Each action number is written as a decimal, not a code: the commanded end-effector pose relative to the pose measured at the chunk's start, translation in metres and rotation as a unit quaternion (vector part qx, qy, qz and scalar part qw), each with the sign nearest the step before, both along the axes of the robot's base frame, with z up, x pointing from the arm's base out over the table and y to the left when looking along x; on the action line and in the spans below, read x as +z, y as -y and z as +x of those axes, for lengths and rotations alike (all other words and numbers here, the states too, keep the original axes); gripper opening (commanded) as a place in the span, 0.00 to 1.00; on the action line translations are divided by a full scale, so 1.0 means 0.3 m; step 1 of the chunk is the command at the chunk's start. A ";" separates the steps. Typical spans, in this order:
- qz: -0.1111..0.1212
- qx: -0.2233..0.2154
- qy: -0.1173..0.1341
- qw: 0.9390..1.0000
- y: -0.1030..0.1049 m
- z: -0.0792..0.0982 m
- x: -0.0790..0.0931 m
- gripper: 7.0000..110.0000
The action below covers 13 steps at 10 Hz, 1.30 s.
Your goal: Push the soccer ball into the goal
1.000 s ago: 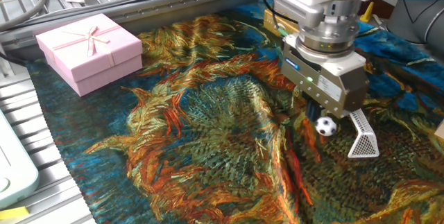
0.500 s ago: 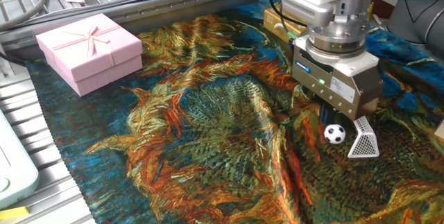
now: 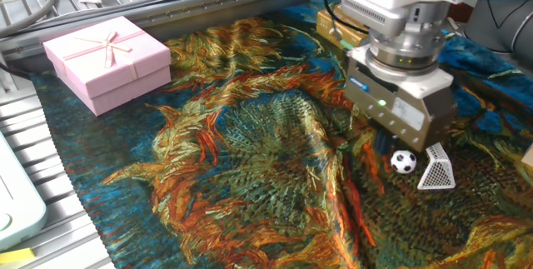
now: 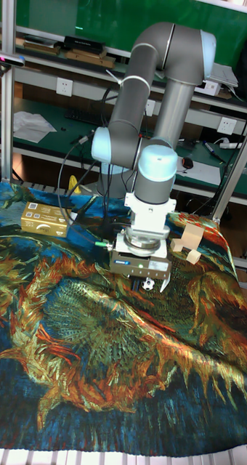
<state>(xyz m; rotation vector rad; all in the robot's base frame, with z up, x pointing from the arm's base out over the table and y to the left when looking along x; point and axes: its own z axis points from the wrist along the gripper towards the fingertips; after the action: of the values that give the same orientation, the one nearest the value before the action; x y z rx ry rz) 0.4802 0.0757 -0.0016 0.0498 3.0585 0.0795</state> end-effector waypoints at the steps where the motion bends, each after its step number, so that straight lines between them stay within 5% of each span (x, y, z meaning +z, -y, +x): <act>1: -0.002 0.001 0.058 0.998 -0.028 0.160 0.037 0.15; 5: 0.084 -0.065 0.020 0.994 -0.234 0.106 0.063 0.15; 6: 0.081 -0.065 0.018 0.994 -0.232 0.099 0.055 0.00; 13: 0.050 -0.067 0.006 0.996 -0.157 0.080 0.007 0.00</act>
<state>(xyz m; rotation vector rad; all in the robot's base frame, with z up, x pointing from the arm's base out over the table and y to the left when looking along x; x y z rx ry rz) 0.5062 0.1295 0.0047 0.2438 3.0162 0.2432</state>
